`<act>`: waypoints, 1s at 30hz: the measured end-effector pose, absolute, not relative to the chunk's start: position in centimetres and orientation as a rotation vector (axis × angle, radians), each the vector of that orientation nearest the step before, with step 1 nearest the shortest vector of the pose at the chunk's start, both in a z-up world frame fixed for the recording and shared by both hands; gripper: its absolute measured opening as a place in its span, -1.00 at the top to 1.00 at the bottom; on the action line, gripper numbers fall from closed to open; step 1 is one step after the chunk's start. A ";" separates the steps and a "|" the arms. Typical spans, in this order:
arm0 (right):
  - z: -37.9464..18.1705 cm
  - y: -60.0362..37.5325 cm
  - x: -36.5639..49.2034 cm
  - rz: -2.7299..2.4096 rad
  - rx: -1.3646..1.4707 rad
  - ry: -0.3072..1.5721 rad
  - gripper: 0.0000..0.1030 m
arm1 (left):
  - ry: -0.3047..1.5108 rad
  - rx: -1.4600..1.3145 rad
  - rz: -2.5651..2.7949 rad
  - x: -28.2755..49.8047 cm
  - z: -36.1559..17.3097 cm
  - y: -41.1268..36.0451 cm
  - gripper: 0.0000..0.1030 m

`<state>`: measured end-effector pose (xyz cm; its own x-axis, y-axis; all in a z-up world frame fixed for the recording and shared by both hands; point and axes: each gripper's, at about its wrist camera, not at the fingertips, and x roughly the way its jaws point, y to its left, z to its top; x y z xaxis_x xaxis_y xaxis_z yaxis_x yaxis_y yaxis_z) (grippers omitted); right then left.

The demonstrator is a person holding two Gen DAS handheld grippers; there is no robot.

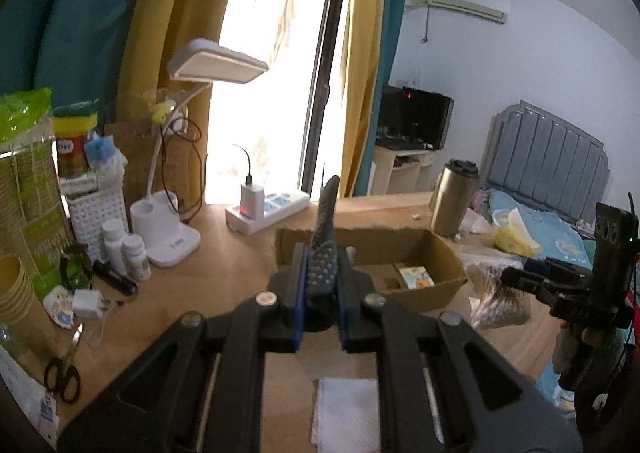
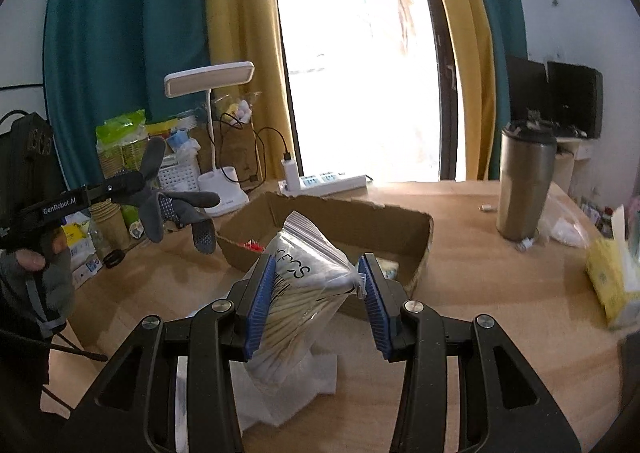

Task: Organize soft objects
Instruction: 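Carry the gloves and swab bag to the box and release them inside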

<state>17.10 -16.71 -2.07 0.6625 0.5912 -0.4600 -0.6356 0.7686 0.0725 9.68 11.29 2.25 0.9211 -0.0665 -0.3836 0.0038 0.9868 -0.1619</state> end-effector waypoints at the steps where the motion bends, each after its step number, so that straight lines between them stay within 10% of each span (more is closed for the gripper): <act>1: -2.0 -16.4 17.3 0.697 -0.102 0.480 0.11 | 0.391 -0.159 -0.036 9.8 2.5 11.5 0.76; 30: -1.9 -12.4 23.4 0.706 -0.126 0.492 0.22 | 0.409 -0.186 -0.161 19.4 2.2 13.0 0.76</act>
<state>23.38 -12.38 -1.91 0.6524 0.5913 -0.4741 -0.6496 0.7585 0.0521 19.43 12.97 2.22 0.9051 -0.1924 -0.3791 0.1178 0.9703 -0.2112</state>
